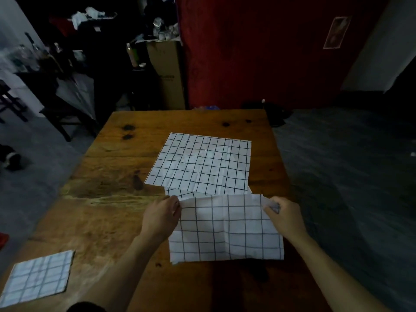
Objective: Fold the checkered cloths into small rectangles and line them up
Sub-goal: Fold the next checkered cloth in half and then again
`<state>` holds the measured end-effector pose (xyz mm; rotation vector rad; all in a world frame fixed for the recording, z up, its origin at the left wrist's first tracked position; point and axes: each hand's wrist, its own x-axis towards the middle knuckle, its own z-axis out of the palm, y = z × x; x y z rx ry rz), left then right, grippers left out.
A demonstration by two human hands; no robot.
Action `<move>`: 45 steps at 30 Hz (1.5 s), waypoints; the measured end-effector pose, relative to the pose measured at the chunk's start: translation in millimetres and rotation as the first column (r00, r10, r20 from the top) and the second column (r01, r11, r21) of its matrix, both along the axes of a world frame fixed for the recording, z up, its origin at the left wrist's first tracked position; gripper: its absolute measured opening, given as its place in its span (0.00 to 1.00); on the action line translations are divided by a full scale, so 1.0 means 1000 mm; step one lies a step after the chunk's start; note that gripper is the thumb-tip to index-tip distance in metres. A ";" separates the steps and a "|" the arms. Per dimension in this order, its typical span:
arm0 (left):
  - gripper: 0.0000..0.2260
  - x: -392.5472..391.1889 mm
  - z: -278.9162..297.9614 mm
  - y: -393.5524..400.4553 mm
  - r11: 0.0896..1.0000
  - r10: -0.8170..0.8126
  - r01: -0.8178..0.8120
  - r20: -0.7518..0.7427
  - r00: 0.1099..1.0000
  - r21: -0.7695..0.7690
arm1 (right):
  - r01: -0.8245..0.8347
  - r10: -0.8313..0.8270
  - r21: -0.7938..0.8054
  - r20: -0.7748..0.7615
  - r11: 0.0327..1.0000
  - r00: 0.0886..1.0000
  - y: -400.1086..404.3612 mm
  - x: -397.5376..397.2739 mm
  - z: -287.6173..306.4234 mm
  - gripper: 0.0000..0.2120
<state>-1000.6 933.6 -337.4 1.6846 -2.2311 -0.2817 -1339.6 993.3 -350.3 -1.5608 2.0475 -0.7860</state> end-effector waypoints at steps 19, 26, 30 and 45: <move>0.17 -0.014 -0.064 0.005 0.974 -0.181 0.166 0.083 0.980 0.154 | 0.229 -0.262 0.278 0.087 0.933 0.961 0.011 -0.004 -0.035 0.30; 0.20 -0.048 -0.084 0.026 0.893 -0.356 0.304 0.105 0.929 0.333 | 0.097 -0.201 0.424 0.208 0.900 0.957 0.053 -0.007 -0.042 0.35; 0.21 -0.053 -0.094 0.037 0.872 -0.380 0.310 0.125 0.917 0.378 | -0.004 -0.101 0.401 0.240 0.916 0.965 0.071 -0.007 -0.047 0.41; 0.24 -0.046 -0.104 0.042 0.862 -0.386 0.311 0.119 0.915 0.400 | 0.133 -0.208 0.322 0.209 0.937 0.956 0.074 -0.003 -0.056 0.34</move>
